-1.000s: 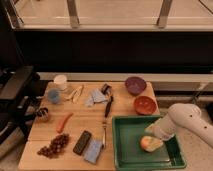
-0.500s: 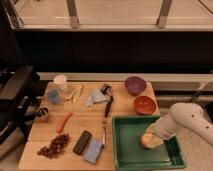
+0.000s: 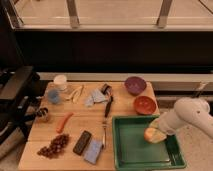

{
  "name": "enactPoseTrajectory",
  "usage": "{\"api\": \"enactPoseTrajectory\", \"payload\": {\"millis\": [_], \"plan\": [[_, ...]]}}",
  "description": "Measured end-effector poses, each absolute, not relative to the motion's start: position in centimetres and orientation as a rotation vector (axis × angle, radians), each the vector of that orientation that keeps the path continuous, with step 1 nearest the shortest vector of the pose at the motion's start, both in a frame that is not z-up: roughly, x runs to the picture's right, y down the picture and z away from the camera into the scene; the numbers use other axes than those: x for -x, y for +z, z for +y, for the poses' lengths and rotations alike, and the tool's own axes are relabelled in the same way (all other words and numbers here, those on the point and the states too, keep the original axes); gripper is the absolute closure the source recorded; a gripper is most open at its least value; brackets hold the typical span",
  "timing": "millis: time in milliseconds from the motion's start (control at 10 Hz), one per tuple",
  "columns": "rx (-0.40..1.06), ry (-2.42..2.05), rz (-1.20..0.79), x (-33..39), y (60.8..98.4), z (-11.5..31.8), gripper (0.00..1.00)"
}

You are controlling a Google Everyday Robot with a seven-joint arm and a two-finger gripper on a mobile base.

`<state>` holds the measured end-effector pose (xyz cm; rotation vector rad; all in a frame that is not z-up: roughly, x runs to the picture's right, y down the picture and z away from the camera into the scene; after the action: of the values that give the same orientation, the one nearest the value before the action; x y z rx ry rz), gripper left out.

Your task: Place apple in red bowl

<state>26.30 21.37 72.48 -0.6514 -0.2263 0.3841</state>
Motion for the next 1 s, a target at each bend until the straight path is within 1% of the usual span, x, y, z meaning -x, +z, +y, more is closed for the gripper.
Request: {"api": "enactPoseTrajectory", "payload": {"millis": [200, 300, 500, 700, 900, 1000], "plan": [[0.572, 0.419, -0.203, -27.8, 71.0, 16.2, 1.00], [0.516, 0.435, -0.190, -28.6, 70.3, 12.7, 1.00], [0.444, 0.444, -0.188, -29.0, 70.8, 7.6, 1.00], [0.413, 0.447, -0.200, -28.8, 72.0, 4.7, 1.00], [0.402, 0.443, -0.201, -28.5, 73.5, 4.2, 1.00], [0.401, 0.448, -0.201, -28.7, 74.7, 4.5, 0.98]]}}
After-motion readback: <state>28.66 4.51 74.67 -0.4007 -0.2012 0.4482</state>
